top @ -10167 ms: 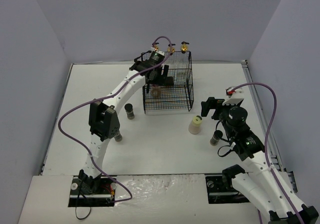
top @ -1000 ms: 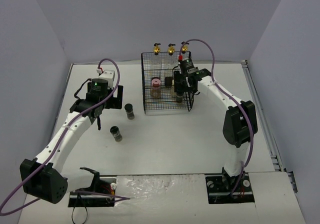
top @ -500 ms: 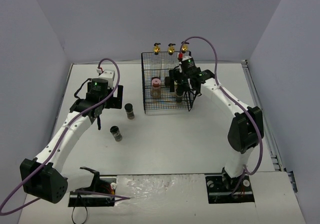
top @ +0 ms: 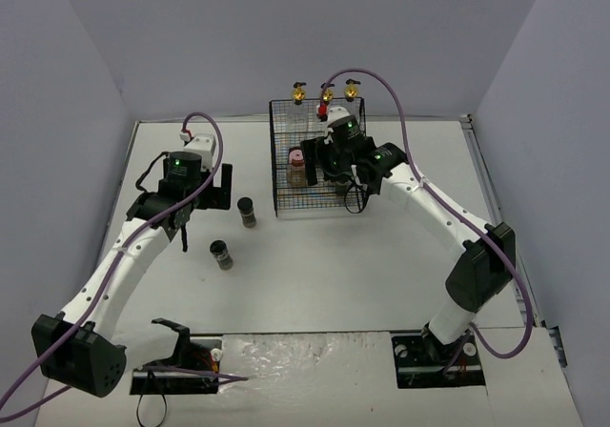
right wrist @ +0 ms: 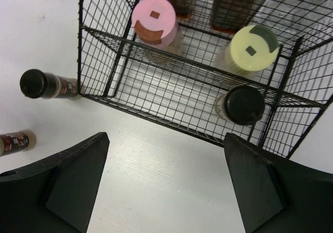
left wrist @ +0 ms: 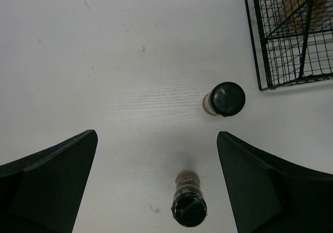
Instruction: Organize the condiment bottles
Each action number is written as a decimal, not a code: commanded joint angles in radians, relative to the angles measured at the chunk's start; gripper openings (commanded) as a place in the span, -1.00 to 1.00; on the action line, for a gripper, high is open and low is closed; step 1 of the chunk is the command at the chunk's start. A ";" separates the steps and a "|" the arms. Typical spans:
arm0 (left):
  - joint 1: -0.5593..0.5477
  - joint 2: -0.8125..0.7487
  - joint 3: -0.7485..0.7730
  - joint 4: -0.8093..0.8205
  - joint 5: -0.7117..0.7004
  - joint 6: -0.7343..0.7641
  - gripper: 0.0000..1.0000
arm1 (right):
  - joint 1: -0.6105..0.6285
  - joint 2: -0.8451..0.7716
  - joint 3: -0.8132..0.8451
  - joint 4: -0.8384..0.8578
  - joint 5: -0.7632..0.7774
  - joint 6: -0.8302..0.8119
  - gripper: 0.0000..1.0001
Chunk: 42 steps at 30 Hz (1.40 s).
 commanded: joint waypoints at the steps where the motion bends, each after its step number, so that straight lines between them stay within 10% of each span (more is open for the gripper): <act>1: 0.006 -0.067 0.008 -0.088 0.092 -0.046 0.94 | 0.033 -0.055 -0.028 0.067 -0.017 -0.037 0.78; 21: -0.085 -0.020 -0.180 -0.186 0.152 -0.221 0.85 | 0.027 -0.440 -0.360 0.168 0.227 -0.030 1.00; 42: -0.262 0.026 -0.020 -0.202 0.072 -0.313 -0.64 | 0.014 -0.542 -0.495 0.188 0.284 -0.009 1.00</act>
